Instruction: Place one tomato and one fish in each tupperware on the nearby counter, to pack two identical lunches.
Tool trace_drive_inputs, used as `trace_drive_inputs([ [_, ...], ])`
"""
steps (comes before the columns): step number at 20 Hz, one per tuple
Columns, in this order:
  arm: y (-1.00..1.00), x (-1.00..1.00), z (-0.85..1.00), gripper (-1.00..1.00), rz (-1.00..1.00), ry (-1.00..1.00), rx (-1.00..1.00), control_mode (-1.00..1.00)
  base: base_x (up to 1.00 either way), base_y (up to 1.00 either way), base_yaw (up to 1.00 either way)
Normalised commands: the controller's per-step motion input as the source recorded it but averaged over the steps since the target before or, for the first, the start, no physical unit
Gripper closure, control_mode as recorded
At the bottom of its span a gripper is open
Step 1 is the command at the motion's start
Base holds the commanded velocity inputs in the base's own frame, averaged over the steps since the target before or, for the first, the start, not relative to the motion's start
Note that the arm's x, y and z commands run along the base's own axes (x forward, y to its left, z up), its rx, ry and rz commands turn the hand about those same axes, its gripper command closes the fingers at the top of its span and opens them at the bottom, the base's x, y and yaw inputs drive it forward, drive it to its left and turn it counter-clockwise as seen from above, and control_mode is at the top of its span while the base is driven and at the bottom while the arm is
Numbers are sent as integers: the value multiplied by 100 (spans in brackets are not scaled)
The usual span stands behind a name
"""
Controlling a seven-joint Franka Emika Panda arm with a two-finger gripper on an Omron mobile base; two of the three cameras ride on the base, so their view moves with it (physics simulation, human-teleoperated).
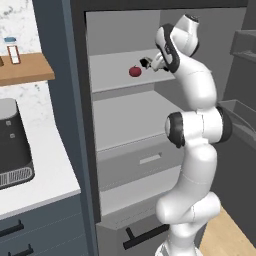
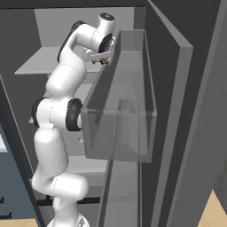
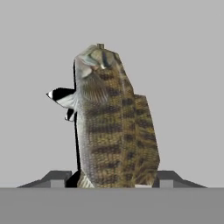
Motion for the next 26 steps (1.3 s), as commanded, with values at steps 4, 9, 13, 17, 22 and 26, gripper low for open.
trace_drive_inputs([
  [4,6,-44,0,100,-14,0,0,-100,0,0,0],
  [9,7,-54,0,100,-20,0,0,-100,0,0,0],
  [13,2,-96,0,100,-20,-5,0,-100,0,0,0],
  [17,0,-100,0,100,-18,-4,0,-100,0,0,0],
  [22,0,-100,-3,100,-17,0,0,-100,0,0,0],
  [26,3,-100,-14,100,-15,0,0,-100,0,0,0],
])
